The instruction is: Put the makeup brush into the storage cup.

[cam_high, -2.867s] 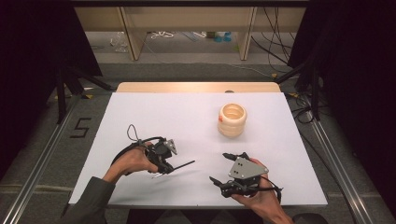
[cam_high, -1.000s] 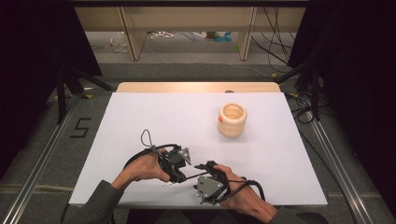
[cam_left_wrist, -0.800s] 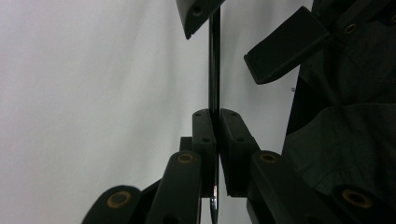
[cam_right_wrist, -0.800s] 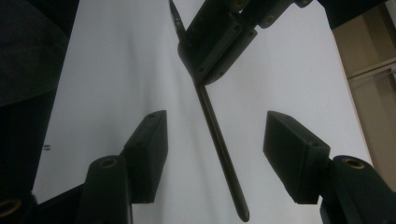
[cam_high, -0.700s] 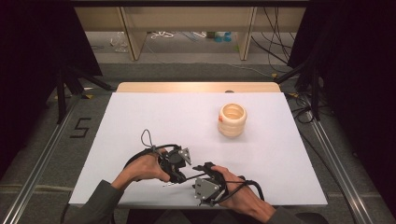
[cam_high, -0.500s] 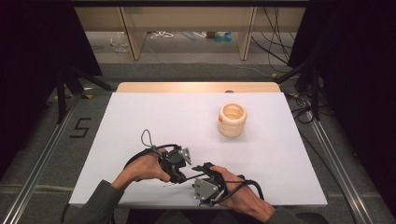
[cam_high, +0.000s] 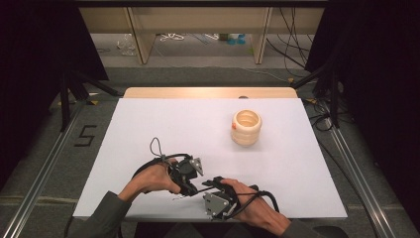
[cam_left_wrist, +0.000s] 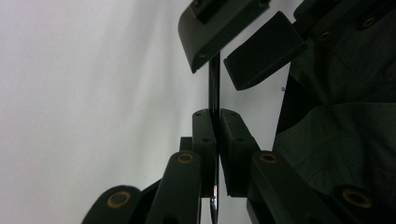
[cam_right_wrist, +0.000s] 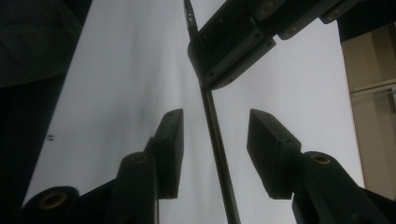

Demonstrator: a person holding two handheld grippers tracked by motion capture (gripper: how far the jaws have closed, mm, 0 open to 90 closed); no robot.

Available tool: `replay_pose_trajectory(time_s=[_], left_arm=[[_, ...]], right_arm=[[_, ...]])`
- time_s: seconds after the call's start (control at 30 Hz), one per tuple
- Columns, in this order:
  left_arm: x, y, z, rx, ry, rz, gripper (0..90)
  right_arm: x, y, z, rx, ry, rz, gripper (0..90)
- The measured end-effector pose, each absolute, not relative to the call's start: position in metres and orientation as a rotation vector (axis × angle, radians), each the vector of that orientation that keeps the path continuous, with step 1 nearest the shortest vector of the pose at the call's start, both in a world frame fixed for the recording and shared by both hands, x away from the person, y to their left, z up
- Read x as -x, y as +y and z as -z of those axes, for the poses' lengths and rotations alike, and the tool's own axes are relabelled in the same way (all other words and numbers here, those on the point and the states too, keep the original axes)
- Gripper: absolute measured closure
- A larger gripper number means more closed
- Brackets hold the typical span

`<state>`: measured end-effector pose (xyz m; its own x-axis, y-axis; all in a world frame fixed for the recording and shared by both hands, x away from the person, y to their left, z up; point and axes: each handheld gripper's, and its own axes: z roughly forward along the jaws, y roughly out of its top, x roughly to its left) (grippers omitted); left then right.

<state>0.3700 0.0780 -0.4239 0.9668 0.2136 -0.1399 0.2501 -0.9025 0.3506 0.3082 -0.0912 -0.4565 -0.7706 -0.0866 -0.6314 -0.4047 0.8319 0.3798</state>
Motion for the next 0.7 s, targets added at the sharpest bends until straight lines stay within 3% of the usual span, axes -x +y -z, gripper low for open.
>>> replay_pose_trajectory(time_s=[0.7], left_arm=[[-0.3672, 0.0754, 0.4241, -2.748, 0.328, 0.146, 85.0]], right_arm=[[-0.3064, -0.085, 0.4578, 0.466, 2.352, -0.616, 70.0]])
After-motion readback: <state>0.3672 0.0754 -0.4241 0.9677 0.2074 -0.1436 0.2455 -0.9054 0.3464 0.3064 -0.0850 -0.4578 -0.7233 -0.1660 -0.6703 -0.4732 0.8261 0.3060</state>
